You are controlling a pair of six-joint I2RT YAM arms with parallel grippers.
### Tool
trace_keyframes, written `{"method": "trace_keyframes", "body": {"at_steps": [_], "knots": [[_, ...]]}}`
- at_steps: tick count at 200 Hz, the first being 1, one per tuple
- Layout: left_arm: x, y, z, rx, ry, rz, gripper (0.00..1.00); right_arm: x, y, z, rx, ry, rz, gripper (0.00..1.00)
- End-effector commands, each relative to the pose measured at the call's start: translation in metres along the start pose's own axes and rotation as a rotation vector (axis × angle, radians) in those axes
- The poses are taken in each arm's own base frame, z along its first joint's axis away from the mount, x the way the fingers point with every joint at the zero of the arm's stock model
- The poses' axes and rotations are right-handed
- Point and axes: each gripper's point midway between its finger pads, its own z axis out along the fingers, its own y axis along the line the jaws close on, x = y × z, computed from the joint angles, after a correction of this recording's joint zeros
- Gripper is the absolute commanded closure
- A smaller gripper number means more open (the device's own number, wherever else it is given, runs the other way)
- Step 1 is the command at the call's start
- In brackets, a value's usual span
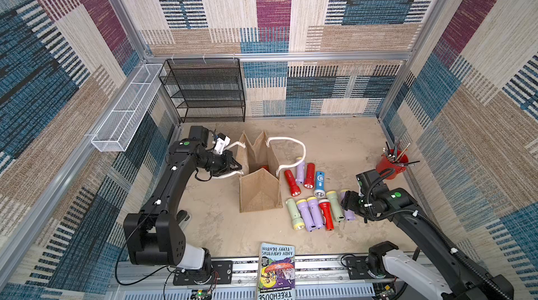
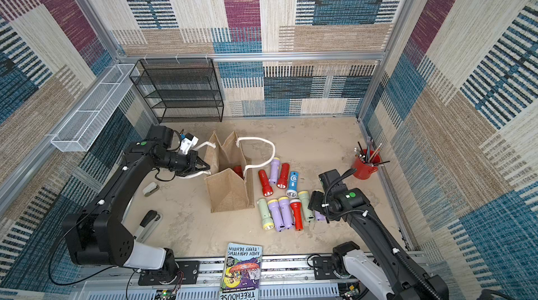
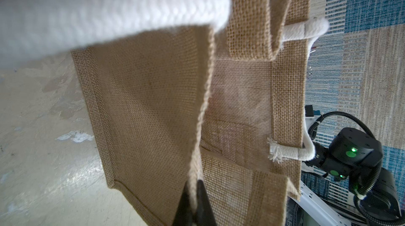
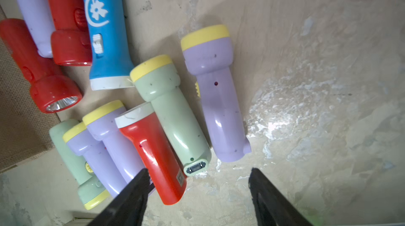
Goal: Put the flashlights into the tote bags
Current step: Pick up the flashlight from the center of the board.
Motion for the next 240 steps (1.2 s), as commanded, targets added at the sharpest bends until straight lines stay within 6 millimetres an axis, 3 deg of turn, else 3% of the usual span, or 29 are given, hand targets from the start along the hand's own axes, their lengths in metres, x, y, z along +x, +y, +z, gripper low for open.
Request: {"method": "trace_keyframes", "body": {"at_steps": [1,98,152,200,240], "knots": [[0.003,0.001,0.001,0.003,0.012,-0.003,1.0,-0.013,0.0,0.0,0.019,-0.046,0.037,0.26],[0.007,0.005,0.003,-0.005,0.018,-0.002,1.0,-0.026,-0.014,0.03,0.133,-0.047,0.121,0.26],[0.006,0.006,0.005,-0.006,0.022,-0.007,1.0,-0.023,-0.017,0.042,0.13,-0.015,0.105,0.3],[0.006,0.008,0.007,-0.004,0.028,-0.012,1.0,-0.003,-0.021,0.054,0.123,0.065,0.112,0.37],[0.005,0.008,0.007,-0.005,0.029,-0.011,1.0,-0.005,-0.02,0.052,0.117,0.051,0.108,0.44]]}}
